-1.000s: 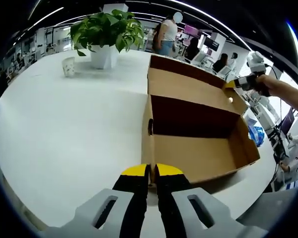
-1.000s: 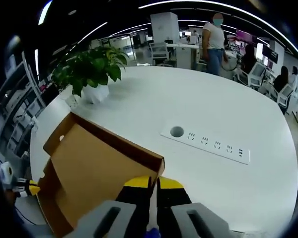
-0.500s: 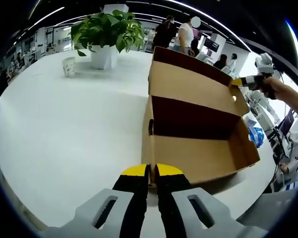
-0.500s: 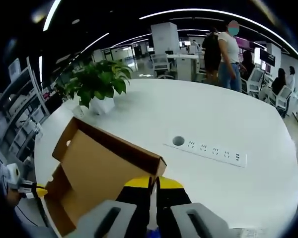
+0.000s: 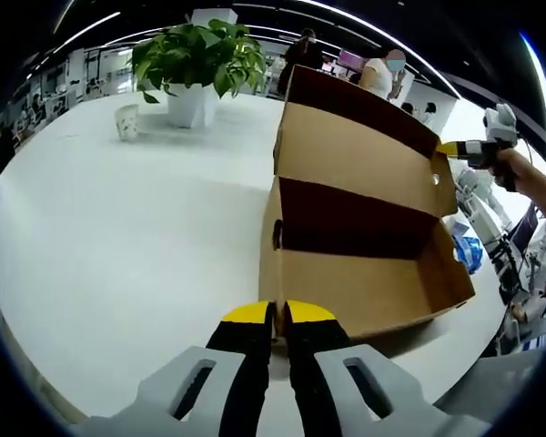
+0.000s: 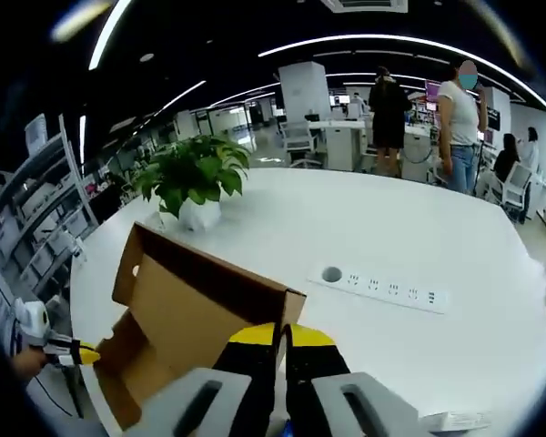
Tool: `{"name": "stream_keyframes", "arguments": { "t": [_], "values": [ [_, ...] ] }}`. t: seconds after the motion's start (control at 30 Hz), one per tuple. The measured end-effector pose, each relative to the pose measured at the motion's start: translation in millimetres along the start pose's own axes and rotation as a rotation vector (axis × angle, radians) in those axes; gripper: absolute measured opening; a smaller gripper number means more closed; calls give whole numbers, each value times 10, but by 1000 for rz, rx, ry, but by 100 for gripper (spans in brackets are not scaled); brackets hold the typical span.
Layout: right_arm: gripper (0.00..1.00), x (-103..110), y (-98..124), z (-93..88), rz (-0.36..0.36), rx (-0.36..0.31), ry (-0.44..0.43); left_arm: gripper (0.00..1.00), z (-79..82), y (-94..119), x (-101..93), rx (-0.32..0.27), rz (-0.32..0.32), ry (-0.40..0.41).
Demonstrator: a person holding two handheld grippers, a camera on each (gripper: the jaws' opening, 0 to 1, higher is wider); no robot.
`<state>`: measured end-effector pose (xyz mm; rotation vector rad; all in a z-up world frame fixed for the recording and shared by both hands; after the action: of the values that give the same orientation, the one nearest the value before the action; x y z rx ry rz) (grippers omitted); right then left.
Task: Operate the shoe box by opening the lid, removing the specified soft item, and placing it in the target area until the item is outside and the box remains undamaged.
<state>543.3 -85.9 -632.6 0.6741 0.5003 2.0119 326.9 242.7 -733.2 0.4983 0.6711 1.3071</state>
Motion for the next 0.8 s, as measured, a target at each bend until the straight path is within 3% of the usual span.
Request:
{"name": "stream_keyframes", "arguments": {
  "t": [0.8],
  "values": [
    [0, 293, 478, -211, -1, -115, 102, 3, -5, 0, -6, 1, -21, -13]
  ]
}}
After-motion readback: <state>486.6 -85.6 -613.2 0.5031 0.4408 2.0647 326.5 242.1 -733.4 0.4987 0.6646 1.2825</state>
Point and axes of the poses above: the point that each gripper's makers call its tool centre point, and the gripper's own axes: y roughly backward along the fingers, x roughly to its left, z roughly out of its top, the point moved 6 cm from there along y, roughly backward along the fingers, and after that the axes turned 8 degrees about -y, right-handed, at the moved point
